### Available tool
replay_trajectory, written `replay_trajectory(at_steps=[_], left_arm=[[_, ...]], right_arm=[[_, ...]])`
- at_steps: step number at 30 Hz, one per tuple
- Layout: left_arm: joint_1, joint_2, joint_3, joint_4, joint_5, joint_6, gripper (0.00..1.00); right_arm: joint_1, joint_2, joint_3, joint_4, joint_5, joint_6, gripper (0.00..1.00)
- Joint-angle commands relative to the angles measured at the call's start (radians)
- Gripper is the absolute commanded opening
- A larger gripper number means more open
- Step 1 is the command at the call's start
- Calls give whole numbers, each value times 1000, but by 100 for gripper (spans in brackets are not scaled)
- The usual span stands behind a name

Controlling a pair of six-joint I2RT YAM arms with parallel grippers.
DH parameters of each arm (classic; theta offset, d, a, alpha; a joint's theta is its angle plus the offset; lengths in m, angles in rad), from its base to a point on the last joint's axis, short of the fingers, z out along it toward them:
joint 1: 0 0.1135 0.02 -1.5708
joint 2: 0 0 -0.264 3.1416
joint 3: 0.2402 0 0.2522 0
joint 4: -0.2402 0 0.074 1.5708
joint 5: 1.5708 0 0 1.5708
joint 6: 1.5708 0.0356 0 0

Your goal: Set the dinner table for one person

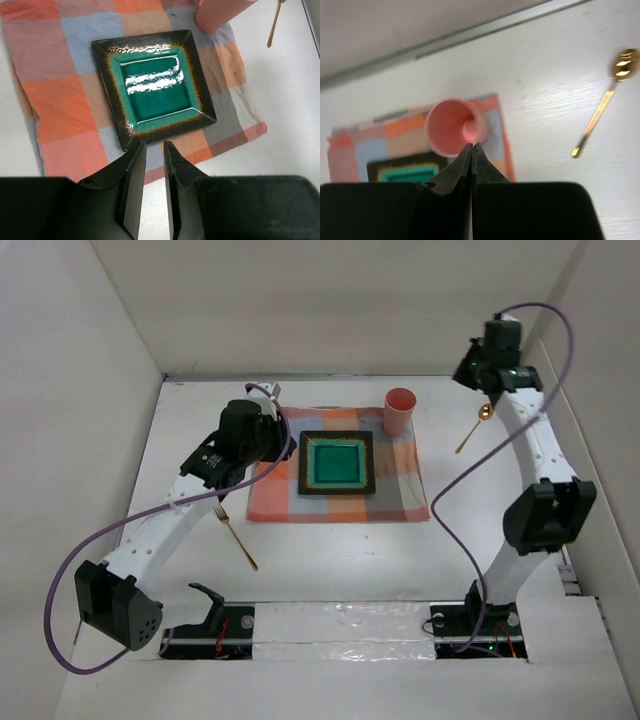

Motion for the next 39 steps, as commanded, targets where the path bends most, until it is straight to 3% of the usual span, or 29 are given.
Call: replay_trajectory(at_steps=[1, 4, 7, 11, 26, 39], left_arm=[[0, 2, 5, 50, 28, -1, 17], [0, 3, 2, 55, 34, 4, 9], [0, 2, -1, 55, 36, 12, 8], [0, -7, -26, 58, 40, 13, 11], [0, 2, -38, 67, 48, 7, 12], [0, 37, -50, 92, 77, -18, 12]], right_arm=[[-132, -71, -196, 168, -26, 105, 0], [-205, -41, -284, 186, -20, 119, 0], [-251, 34, -271, 176, -4, 121, 2], [-277, 172, -156, 119, 17, 101, 33], [-297, 463, 95, -56, 138, 90, 39], [-306, 610, 296, -130, 109, 96, 40]])
